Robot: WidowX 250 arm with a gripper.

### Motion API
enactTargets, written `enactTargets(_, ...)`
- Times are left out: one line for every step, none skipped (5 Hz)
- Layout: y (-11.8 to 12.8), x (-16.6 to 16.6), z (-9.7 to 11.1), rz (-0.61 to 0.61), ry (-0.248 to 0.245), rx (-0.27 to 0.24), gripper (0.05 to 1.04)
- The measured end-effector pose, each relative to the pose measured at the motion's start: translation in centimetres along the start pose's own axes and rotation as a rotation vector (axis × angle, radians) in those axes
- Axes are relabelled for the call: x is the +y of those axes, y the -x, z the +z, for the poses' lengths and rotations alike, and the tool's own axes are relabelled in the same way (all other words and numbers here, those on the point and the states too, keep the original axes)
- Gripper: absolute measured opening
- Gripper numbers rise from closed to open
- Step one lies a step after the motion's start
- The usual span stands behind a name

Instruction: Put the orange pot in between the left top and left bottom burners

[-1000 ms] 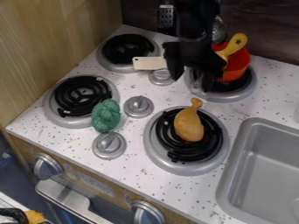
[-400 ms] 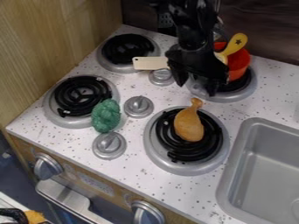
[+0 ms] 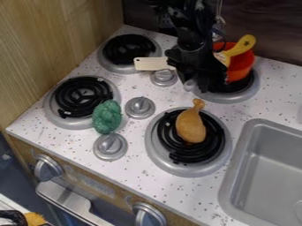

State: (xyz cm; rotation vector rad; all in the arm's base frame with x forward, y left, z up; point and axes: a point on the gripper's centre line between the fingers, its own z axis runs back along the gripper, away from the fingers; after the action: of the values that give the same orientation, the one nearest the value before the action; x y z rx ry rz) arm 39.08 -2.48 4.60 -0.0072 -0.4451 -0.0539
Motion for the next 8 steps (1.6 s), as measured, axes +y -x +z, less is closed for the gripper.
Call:
enactTargets(0.5, -0.2, 0.0, 0.018, -0.008, 0.028, 0.379)
enactTargets(0.6, -0.5, 0.1, 0.047, 0.008, 0.04, 0.379)
enactTargets(0.6, -0.7, 1.0, 0.056, -0.006, 0.048, 0.379)
enactTargets(0.8, -1.2, 2.9, 0.078, -0.042, 0.075, 0.379)
enactTargets(0.5, -0.8, 5.3, 0.124, -0.088, 0.029, 0.379)
enactTargets(0.7, 0.0, 7.2, 0.141, -0.131, 0.014, 0.379)
enactTargets(1.5, 1.4, 7.8, 0.148, -0.128, 0.069, 0.379)
enactTargets(2.5, 3.5, 8.2, 0.164, -0.147, 0.069, 0.379)
